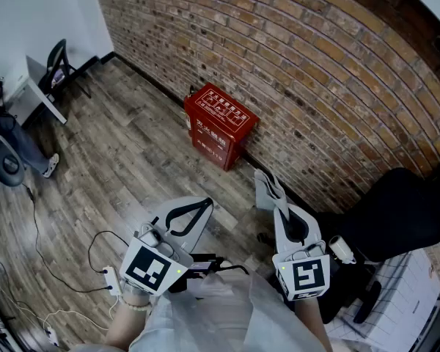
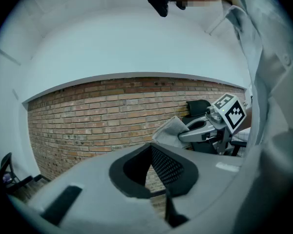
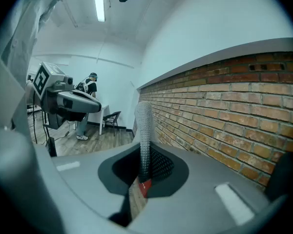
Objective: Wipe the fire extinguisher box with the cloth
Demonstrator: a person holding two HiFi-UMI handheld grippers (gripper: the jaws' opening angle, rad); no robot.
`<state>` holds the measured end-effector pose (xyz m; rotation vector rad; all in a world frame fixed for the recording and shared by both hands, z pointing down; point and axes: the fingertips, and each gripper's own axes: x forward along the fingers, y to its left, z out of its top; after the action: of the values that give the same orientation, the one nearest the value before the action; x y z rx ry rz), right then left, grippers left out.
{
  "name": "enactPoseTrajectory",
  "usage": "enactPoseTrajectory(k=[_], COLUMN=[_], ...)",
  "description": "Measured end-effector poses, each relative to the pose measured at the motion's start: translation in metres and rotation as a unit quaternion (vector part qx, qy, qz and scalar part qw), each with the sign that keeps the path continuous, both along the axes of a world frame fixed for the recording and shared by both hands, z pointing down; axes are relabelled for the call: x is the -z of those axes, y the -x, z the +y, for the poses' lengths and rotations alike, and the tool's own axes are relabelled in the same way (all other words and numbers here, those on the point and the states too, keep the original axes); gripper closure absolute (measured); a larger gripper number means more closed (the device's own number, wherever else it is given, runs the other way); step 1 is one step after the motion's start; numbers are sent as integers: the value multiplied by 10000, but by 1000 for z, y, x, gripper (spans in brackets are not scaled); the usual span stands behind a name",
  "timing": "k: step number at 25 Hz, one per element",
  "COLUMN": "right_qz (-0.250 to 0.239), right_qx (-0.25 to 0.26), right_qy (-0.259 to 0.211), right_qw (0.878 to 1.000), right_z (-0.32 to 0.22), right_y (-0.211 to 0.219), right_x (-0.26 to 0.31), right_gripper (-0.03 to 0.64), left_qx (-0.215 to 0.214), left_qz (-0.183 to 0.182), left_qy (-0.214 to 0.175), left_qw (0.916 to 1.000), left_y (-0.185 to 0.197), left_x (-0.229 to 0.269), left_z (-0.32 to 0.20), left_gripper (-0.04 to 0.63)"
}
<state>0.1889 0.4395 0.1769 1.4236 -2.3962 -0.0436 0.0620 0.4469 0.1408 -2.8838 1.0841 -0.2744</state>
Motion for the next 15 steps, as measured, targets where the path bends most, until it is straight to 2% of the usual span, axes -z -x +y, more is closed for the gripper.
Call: enactPoseTrajectory(k=[15], right_qz=[22], right_qx=[29], right_qy=[52], right_qw=[10000], right_z=[3], right_y=[4], right_x=[-3], right_gripper=[598], left_qx=[-13], left_qz=[28], left_qy=[40], left_qw=[10000], left_y=[3], left_x=[-2], left_z=[3], left_gripper=[597])
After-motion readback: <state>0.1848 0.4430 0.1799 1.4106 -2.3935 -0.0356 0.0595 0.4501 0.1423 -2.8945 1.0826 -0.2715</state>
